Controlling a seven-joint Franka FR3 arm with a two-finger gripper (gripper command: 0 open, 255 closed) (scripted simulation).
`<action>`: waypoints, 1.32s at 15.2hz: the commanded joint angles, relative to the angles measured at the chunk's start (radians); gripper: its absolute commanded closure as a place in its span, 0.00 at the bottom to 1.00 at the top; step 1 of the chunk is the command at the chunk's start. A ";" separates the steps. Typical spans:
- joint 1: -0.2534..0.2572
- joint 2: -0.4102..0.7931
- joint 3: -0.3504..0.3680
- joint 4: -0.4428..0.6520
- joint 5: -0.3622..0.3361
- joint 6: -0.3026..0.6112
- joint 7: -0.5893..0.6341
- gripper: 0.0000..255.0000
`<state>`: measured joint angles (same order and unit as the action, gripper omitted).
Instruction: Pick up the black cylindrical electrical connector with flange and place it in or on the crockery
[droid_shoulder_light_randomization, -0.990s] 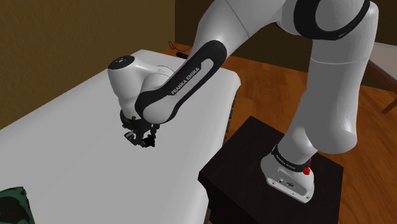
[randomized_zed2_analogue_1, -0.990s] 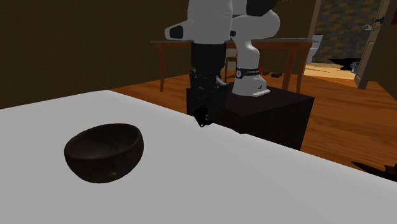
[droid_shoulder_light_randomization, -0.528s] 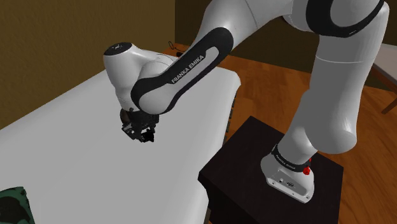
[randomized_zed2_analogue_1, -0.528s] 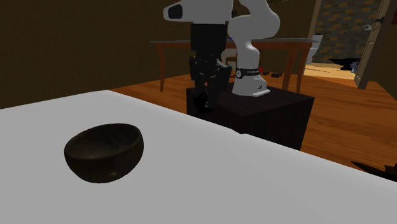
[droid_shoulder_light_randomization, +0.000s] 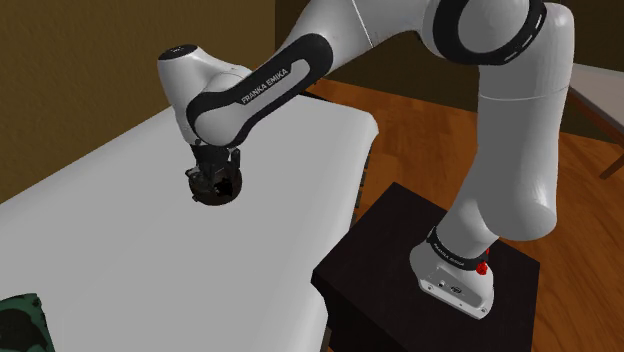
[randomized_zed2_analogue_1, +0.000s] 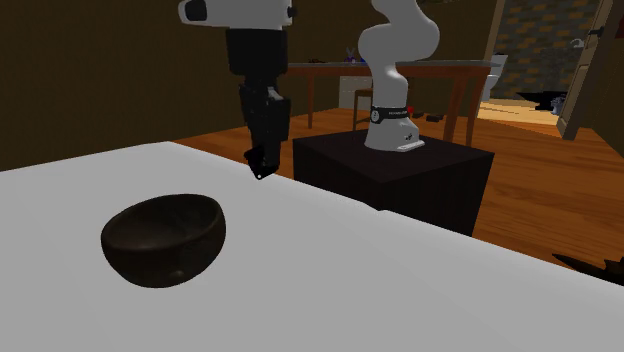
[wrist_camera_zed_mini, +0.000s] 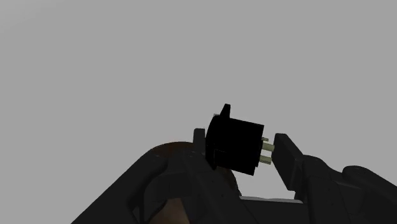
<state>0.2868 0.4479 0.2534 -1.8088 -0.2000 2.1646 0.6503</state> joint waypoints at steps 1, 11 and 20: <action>-0.014 0.048 -0.012 0.081 -0.005 -0.031 -0.033 1.00; -0.062 0.353 -0.063 0.613 -0.016 -0.245 -0.196 1.00; -0.062 0.427 -0.072 0.633 -0.025 -0.191 -0.198 1.00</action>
<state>0.2237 0.8703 0.1815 -1.1732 -0.2240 1.9662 0.4500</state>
